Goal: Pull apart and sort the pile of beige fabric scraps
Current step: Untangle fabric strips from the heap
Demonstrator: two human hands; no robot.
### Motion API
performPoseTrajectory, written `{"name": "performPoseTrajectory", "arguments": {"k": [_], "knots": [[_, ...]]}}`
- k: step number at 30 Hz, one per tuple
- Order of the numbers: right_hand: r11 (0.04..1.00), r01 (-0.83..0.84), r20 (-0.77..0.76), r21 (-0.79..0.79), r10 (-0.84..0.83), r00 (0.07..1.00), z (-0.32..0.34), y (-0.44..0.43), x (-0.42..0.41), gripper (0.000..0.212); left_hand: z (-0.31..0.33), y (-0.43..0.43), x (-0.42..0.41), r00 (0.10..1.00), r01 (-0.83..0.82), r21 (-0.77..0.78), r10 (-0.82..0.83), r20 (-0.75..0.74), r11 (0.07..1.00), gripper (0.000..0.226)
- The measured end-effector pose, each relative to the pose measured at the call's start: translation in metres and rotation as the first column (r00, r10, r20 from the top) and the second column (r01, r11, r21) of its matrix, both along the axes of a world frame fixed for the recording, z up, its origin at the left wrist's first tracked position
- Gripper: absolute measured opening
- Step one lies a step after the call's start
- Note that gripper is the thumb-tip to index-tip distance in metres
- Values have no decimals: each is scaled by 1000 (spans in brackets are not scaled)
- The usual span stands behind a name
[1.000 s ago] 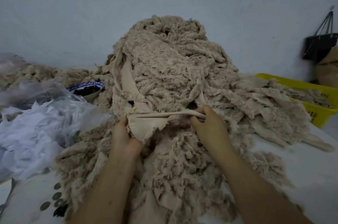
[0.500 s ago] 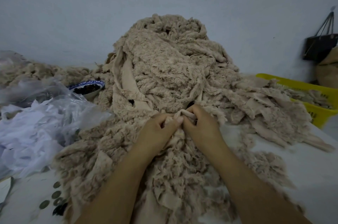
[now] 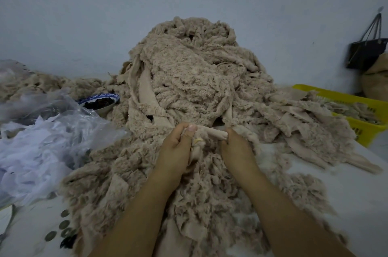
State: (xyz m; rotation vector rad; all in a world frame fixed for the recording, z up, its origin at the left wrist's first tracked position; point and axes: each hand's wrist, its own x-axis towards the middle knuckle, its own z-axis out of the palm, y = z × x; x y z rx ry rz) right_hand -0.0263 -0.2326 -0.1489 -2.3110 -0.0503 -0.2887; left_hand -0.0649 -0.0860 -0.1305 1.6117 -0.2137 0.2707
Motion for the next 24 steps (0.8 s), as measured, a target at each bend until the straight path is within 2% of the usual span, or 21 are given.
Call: {"name": "performPoseTrajectory", "arguments": {"k": [3, 5, 7, 8, 10, 12, 16, 19, 21, 24], "knots": [[1000, 18, -80, 11, -17, 997, -2, -3, 4, 19, 0, 2, 3, 992, 13, -190, -36, -121, 982, 25], [998, 44, -146, 35, -38, 989, -2, -6, 9, 14, 0, 3, 5, 975, 40, -361, -116, -191, 932, 19], [999, 48, -189, 22, -43, 981, 0, -8, 13, 14, 1, 4, 6, 963, 49, -469, -166, -212, 882, 8], [999, 43, -201, 21, -38, 979, 1, -9, 14, 12, 3, 4, 5, 957, 44, -521, -186, -223, 852, 19], [996, 62, -223, 69, -45, 974, 2, -11, 13, 23, 4, 7, 5, 935, 38, -599, -240, -261, 800, 49], [974, 116, -245, 193, -67, 967, 2, -13, 12, 32, 5, 10, 3, 905, 63, -626, -308, -292, 777, 53], [930, 139, -159, 339, -89, 983, -4, -14, 9, 27, 4, 18, 3, 865, 178, -653, -433, -253, 737, 45], [905, 117, -74, 410, -95, 993, -4, -14, 5, 37, 3, 23, 3, 885, 152, -615, -384, -264, 774, 36], [907, 97, -57, 411, -80, 995, -3, -12, 3, 37, 1, 25, 4, 884, 151, -639, -392, -253, 754, 24], [909, 52, 4, 414, -59, 998, -3, -8, -1, 37, -1, 23, 8, 903, 161, -623, -370, -221, 766, 25]]}}
